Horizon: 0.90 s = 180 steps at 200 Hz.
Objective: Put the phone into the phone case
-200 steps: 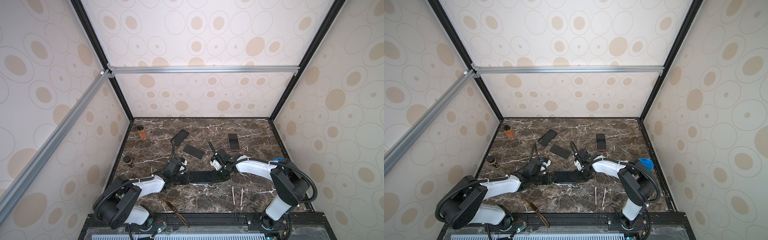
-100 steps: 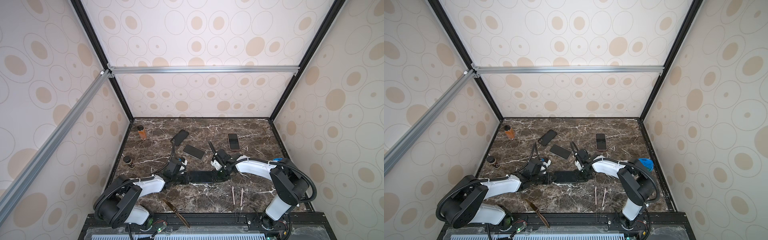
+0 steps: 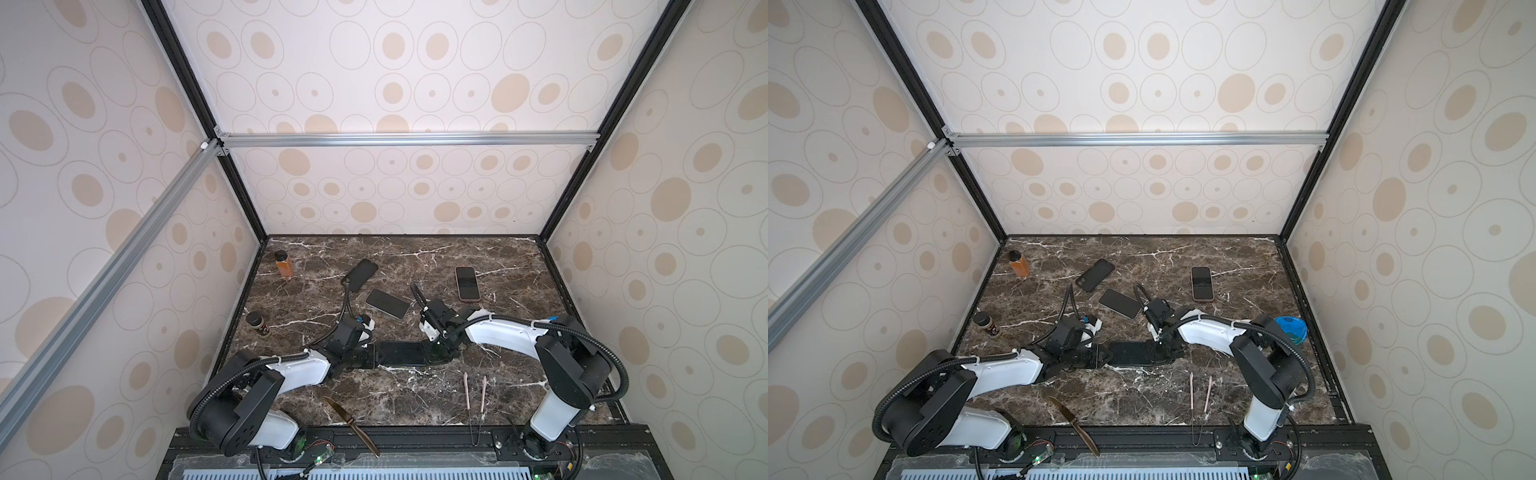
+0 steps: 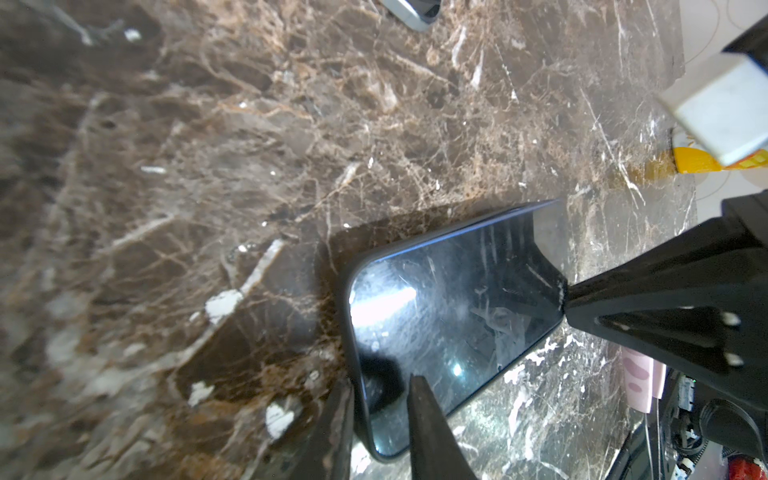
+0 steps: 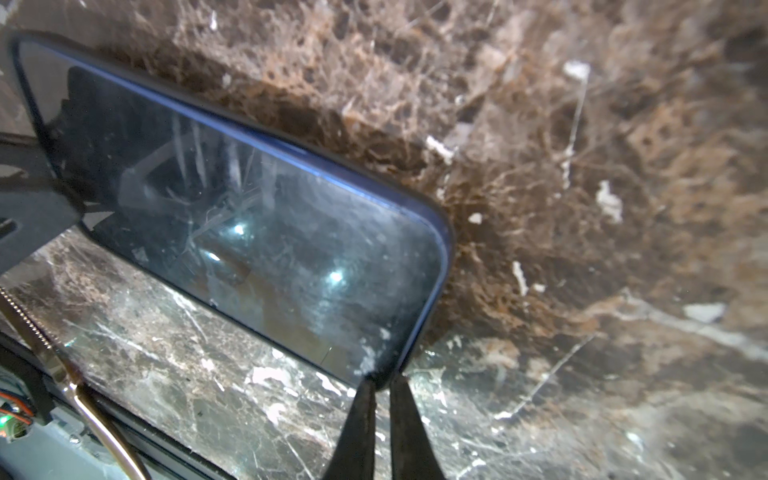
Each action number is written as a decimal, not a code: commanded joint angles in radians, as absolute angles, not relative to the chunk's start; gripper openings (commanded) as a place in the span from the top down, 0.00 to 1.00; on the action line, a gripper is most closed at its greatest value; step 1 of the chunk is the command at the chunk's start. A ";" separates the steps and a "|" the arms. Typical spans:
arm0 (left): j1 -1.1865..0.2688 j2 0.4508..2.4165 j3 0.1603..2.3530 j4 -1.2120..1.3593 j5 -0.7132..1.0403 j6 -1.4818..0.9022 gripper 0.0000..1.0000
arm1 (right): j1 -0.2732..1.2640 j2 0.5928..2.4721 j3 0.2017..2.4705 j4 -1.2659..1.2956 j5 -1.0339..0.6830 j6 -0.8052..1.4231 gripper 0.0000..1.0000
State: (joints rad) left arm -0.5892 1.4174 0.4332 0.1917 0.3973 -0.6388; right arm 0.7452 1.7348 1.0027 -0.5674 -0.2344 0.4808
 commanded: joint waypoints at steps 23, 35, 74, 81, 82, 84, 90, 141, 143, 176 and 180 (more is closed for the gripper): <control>-0.597 1.460 0.426 0.113 0.397 -0.624 0.75 | 0.788 1.883 0.969 -0.510 -0.102 0.474 0.89; -0.598 1.459 0.425 0.115 0.397 -0.624 0.75 | 0.791 1.891 0.974 -0.515 -0.087 0.477 0.89; -0.597 1.457 0.421 0.115 0.394 -0.624 0.76 | 0.805 1.919 0.989 -0.537 -0.032 0.481 0.89; -0.598 1.457 0.420 0.116 0.395 -0.624 0.76 | 0.806 1.922 0.989 -0.537 -0.034 0.483 0.89; -0.597 1.457 0.420 0.116 0.395 -0.624 0.76 | 0.806 1.922 0.989 -0.536 -0.035 0.483 0.89; -0.597 1.457 0.420 0.115 0.395 -0.625 0.76 | 0.807 1.922 0.988 -0.536 -0.037 0.483 0.89; -0.598 1.457 0.419 0.116 0.393 -0.625 0.76 | 0.806 1.921 0.986 -0.533 -0.044 0.481 0.89; -0.597 1.437 0.391 0.154 0.401 -0.650 0.76 | 0.781 1.833 0.957 -0.487 -0.182 0.477 0.88; -0.597 1.436 0.391 0.154 0.400 -0.650 0.76 | 0.780 1.830 0.957 -0.489 -0.183 0.476 0.88; -0.595 1.418 0.390 0.135 0.380 -0.646 0.76 | 0.737 1.760 0.962 -0.515 -0.216 0.461 0.84; -0.595 1.416 0.389 0.132 0.378 -0.647 0.76 | 0.732 1.752 0.961 -0.518 -0.220 0.459 0.83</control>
State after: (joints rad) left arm -0.5888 1.4101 0.4164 0.2192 0.3912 -0.6407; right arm 0.7551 1.7184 1.0084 -0.5739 -0.2142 0.4782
